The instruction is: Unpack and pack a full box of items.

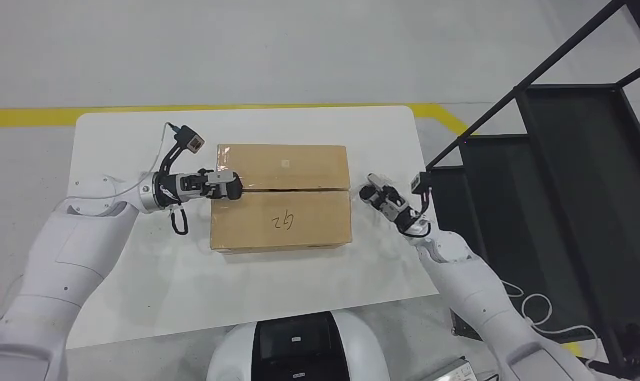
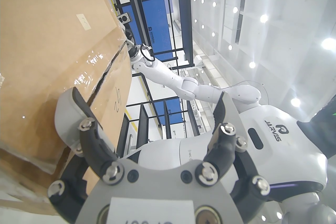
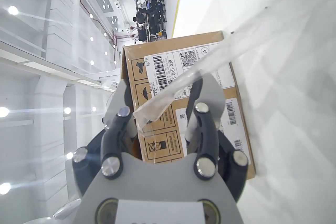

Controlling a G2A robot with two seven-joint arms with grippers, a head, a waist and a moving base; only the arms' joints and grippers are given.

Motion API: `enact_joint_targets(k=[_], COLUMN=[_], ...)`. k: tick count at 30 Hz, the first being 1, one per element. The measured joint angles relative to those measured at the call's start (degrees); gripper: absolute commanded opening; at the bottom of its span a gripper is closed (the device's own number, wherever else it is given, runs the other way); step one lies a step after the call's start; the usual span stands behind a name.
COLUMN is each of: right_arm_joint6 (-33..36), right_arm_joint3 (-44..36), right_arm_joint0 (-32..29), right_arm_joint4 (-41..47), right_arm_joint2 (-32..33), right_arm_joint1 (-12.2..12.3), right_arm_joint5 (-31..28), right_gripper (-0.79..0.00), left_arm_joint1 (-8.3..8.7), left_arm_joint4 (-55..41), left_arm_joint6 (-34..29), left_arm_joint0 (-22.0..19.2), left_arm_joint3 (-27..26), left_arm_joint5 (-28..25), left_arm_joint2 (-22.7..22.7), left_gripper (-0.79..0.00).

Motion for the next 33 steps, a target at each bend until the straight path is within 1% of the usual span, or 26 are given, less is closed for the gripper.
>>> enact_joint_targets(k=[8,14,20,24,28,33], right_arm_joint6=[1.65,1.98,-0.18,-3.16,-5.49,-7.74], right_arm_joint3=[-1.55,-7.1,-15.01,-19.61,-21.85,-22.0], right_arm_joint0=[-2.01,-5.33,-9.19,-11.33,-12.66,-12.76], right_arm_joint4=[1.22,-0.89,-7.24,-13.96,-18.85,-23.23], right_arm_joint2=[3.28,7.21,9.7,10.45,10.52,10.57], right_arm_joint1=[0.44,1.42,2.1,2.24,2.16,1.98], right_arm_joint5=[-3.29,-5.72,-6.91,-8.84,-10.25,-12.57], right_gripper=[-0.785,-0.785,-0.785,-0.785,-0.785,-0.785], left_arm_joint1=[-0.07,-0.18,-0.25,-0.28,-0.28,-0.26], left_arm_joint4=[0.18,0.41,0.8,1.14,1.28,1.46], left_arm_joint6=[0.06,0.31,0.63,0.95,1.09,1.19], left_arm_joint0=[-0.01,0.02,0.01,-0.04,-0.07,-0.04], left_arm_joint3=[0.05,0.14,0.17,0.46,0.59,0.58], left_arm_joint5=[-0.06,-0.32,-0.63,-0.95,-1.09,-1.19], left_arm_joint2=[0.1,0.32,0.5,0.57,0.57,0.6], left_gripper=[0.0,0.0,0.0,0.0,0.0,0.0])
